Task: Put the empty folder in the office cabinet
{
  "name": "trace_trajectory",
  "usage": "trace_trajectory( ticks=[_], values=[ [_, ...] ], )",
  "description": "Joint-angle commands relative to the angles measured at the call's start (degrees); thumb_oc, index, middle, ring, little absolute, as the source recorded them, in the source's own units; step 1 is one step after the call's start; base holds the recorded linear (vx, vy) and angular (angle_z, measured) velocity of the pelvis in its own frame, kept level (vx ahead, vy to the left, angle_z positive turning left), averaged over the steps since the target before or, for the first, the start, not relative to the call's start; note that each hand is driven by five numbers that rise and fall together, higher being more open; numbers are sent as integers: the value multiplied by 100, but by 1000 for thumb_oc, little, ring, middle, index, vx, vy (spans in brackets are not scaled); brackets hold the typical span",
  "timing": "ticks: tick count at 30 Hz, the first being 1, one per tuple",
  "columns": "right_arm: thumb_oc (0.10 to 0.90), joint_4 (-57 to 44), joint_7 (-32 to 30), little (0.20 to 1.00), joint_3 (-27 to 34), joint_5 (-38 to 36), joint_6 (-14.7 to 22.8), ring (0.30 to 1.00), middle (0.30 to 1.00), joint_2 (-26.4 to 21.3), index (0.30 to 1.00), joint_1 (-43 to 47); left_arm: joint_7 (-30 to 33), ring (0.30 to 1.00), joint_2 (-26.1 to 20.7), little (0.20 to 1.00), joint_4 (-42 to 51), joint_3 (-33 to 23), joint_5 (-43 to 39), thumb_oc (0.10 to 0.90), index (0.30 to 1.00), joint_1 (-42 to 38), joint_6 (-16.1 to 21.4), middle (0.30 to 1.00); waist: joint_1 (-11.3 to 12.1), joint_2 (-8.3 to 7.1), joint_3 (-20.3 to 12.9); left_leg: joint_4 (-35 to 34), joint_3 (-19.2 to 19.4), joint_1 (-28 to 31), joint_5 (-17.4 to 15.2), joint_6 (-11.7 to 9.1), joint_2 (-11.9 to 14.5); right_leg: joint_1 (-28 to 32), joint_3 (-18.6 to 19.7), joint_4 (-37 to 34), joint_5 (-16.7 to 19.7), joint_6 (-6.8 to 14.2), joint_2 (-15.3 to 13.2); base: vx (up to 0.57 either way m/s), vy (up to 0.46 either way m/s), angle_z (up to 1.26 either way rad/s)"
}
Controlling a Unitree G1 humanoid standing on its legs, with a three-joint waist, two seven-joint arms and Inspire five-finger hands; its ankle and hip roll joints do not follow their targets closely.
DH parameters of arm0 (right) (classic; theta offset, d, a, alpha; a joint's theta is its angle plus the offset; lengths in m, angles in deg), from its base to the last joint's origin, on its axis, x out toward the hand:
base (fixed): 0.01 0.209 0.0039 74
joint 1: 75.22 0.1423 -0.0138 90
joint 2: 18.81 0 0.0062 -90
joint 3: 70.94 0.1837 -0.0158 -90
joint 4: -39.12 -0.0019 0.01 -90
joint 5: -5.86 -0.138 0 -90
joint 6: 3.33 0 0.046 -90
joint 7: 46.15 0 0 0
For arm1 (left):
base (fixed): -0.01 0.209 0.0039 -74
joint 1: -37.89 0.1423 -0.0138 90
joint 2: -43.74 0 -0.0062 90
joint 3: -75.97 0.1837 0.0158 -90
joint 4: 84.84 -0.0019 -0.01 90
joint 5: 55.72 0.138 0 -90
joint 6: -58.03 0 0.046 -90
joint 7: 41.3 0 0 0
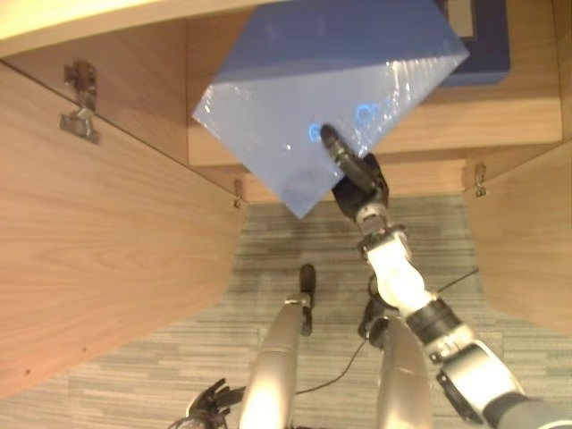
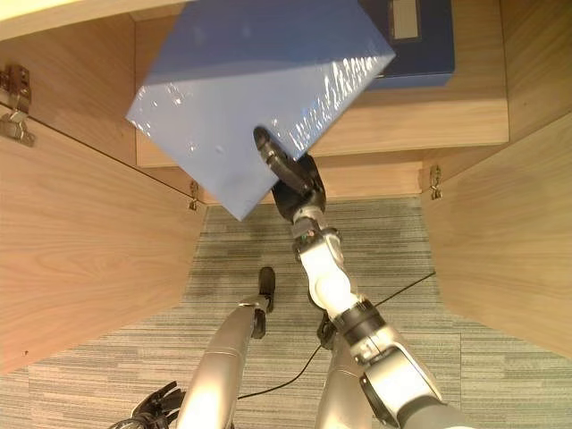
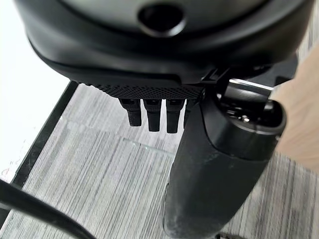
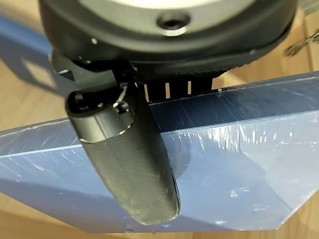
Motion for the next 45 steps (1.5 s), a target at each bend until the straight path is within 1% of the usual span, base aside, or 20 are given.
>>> trace_trajectory(
  ticks=[1, 2, 3, 4, 8, 10, 12, 16, 20, 21, 22, 26, 28, 29, 33, 39, 42, 43, 45],
  values=[
    [400, 29, 81, 300, 119, 223, 220, 300, 300, 477, 300, 1019, 246, 900, -267, 900, -489, 302, -39, 800, 900, 229, -29, 900, 247, 58, -347, 300, -260, -137, -781, 54, -212, 210, 172, -395, -7, 162, 110, 3, -19, 8],
    [400, 42, 88, 300, 125, 218, 219, 300, 300, 478, 300, 1035, 245, 900, -270, 900, -491, 300, -39, 800, 900, 221, -29, 900, 248, 55, -344, 306, -260, -143, -784, 54, -212, 205, 173, -390, -10, 162, 110, 2, -21, 10],
    [400, 287, -12, 300, 195, 226, 202, 300, 300, 510, 300, 1261, 273, 900, -281, 900, -545, 337, -71, 800, 900, 175, -18, 900, 285, 57, -355, 381, -275, -207, -805, 58, -220, 155, 164, -306, -46, 158, 105, 3, -29, 11],
    [400, 731, -172, 300, 321, 154, 194, 300, 300, 592, 300, 1692, 337, 900, -284, 900, -590, 418, -191, 800, 900, 99, 1, 900, 361, 74, -383, 491, -298, -318, -840, 59, -226, 62, 135, -179, -111, 155, 87, 6, -41, 12],
    [400, 1690, -464, 300, 734, -192, 274, 300, 300, 772, 300, 2519, 458, 900, -271, 900, -687, 631, -374, 800, 900, -70, 12, 900, 542, 118, -438, 761, -374, -605, -919, 55, -259, -135, 76, 98, -280, 148, 63, 6, -34, 13],
    [400, 2018, -542, 300, 954, -376, 359, 300, 300, 743, 300, 2862, 460, 900, -311, 900, -665, 721, -459, 800, 900, -61, 7, 900, 646, 179, -459, 890, -419, -744, -961, 71, -297, -249, 12, 258, -355, 154, 42, 12, -36, 14],
    [400, 2251, -608, 300, 1050, -484, 411, 300, 300, 735, 300, 3053, 481, 900, -335, 900, -641, 796, -501, 800, 900, -54, 0, 900, 741, 249, -467, 991, -460, -858, -980, 84, -337, -331, -28, 394, -420, 160, 7, 11, -34, 25],
    [400, 2367, -619, 300, 1189, -662, 538, 300, 300, 741, 300, 3269, 495, 900, -407, 900, -570, 944, -508, 800, 900, -20, 18, 900, 891, 362, -479, 1083, -534, -1006, -1006, 94, -406, -441, -116, 570, -529, 178, -39, 11, -38, 22],
    [400, 2326, -681, 300, 1373, -740, 740, 300, 300, 859, 300, 3389, 541, 900, -462, 900, -480, 1052, -571, 800, 900, 12, 0, 900, 1004, 475, -481, 1234, -591, -1161, -1051, 98, -473, -550, -188, 767, -635, 191, -99, 13, -25, 22],
    [400, 2322, -683, 300, 1375, -739, 743, 300, 300, 859, 300, 3388, 542, 900, -465, 900, -478, 1054, -572, 800, 900, 12, -1, 900, 1004, 473, -485, 1242, -593, -1171, -1055, 98, -475, -557, -190, 775, -641, 191, -102, 9, -18, 22],
    [400, 2257, -677, 300, 1500, -799, 856, 300, 300, 909, 300, 3410, 540, 900, -508, 900, -422, 1097, -549, 800, 900, 38, -8, 900, 1048, 535, -490, 1283, -622, -1229, -1065, 104, -500, -600, -220, 831, -684, 193, -142, 9, -15, 10],
    [400, 2030, -678, 300, 1844, -1010, 1257, 300, 300, 1000, 300, 3509, 552, 900, -604, 900, -264, 1208, -491, 800, 900, 77, -6, 900, 1129, 653, -520, 1354, -692, -1353, -1092, 112, -571, -670, -273, 946, -764, 214, -229, 7, -7, 15],
    [400, 1974, -645, 300, 1895, -1083, 1322, 300, 300, 1023, 300, 3496, 542, 900, -621, 900, -248, 1228, -463, 800, 900, 75, -12, 900, 1144, 677, -521, 1363, -702, -1367, -1089, 106, -592, -677, -287, 966, -784, 216, -241, 7, -15, 17],
    [400, 1930, -679, 300, 1915, -1069, 1433, 300, 300, 907, 300, 3551, 523, 900, -684, 900, -251, 1239, -409, 800, 900, 75, -18, 900, 1169, 699, -539, 1353, -730, -1375, -1085, 102, -615, -682, -311, 993, -819, 220, -276, 8, -12, 21],
    [400, 1860, -730, 300, 1803, -853, 1451, 300, 300, 603, 300, 3698, 477, 900, -807, 900, -327, 1165, -340, 800, 900, 106, -4, 900, 1209, 717, -572, 1351, -793, -1418, -1072, 83, -667, -690, -369, 1044, -861, 229, -347, 11, -16, 19],
    [400, 1498, -795, 300, 2036, -812, 1893, 300, 300, 293, 300, 3979, 456, 900, -950, 900, -335, 1145, -260, 800, 900, 201, 16, 900, 1284, 742, -626, 1307, -886, -1498, -1033, 60, -747, -728, -450, 1096, -897, 254, -438, 3, -12, 9],
    [400, 1405, -828, 300, 2069, -811, 1995, 300, 300, 148, 300, 4042, 435, 900, -1014, 900, -332, 1129, -250, 800, 900, 210, 25, 900, 1293, 738, -633, 1242, -916, -1509, -998, 49, -771, -743, -467, 1085, -900, 265, -461, -3, -5, 16],
    [400, 1435, -854, 300, 1972, -772, 1994, 300, 300, -126, 300, 4167, 410, 900, -1081, 900, -313, 1098, -273, 800, 900, 252, 40, 900, 1294, 720, -647, 1182, -928, -1511, -973, 35, -775, -744, -490, 1069, -903, 273, -474, 4, 0, 13],
    [400, 1523, -880, 300, 1830, -714, 1950, 300, 300, -395, 300, 4276, 391, 900, -1154, 900, -307, 1041, -315, 800, 900, 305, 57, 900, 1293, 696, -668, 1182, -955, -1535, -967, 25, -776, -752, -503, 1086, -916, 273, -482, 9, -6, 10]
  ],
)
